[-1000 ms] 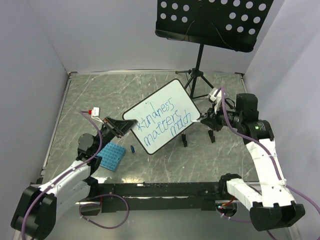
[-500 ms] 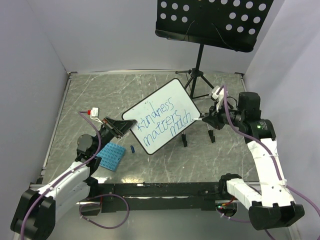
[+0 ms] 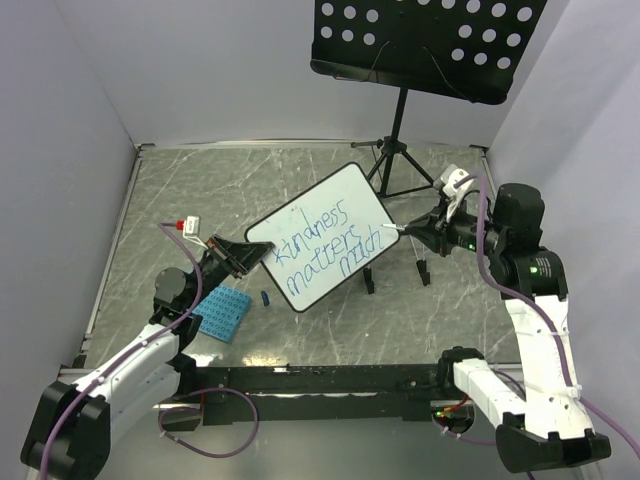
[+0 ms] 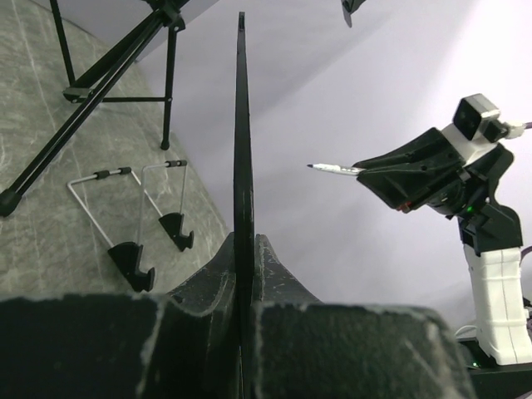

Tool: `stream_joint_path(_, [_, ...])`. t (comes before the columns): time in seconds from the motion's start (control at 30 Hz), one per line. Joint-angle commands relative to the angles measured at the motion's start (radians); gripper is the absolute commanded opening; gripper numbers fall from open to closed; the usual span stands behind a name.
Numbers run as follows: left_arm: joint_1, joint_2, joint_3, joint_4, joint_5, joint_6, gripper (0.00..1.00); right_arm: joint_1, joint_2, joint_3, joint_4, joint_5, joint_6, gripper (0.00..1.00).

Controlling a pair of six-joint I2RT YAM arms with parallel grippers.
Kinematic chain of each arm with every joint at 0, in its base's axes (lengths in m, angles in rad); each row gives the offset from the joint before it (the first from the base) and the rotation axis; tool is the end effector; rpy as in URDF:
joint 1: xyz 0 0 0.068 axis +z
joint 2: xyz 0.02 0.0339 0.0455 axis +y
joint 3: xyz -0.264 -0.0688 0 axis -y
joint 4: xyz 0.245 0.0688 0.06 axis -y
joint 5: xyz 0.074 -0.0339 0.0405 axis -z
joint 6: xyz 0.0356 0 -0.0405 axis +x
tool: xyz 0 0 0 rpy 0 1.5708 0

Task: Write a sentence on the whiteboard
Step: Put down the whiteboard on the whiteboard stand.

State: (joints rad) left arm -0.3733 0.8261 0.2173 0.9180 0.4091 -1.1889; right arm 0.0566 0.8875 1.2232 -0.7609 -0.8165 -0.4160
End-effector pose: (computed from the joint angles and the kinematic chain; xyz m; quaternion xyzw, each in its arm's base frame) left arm 0.1606 -0.0781 0.2492 -0.0784 0.5952 -0.6418 0.4772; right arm 0.1528 0.0346 0.4150 -0.3898 0.6995 0.2394 0.5491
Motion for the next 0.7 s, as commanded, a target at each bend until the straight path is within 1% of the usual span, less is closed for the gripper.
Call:
stream_joint_path(0.0, [0.002, -0.038, 0.039, 0.088, 0.02, 0.02, 0.01, -0.02, -0.033, -0.002, 0.049, -0.041, 0.026, 0.0])
stream_joint_path(0.27, [0.004, -0.044, 0.033, 0.094, 0.049, 0.035, 0.01, -0.041, -0.036, -0.002, 0.052, -0.081, 0.042, 0.0])
stream_joint_path(0.67, [0.004, -0.036, 0.048, 0.088, 0.088, 0.054, 0.01, -0.049, -0.036, -0.019, 0.055, -0.099, 0.045, 0.0])
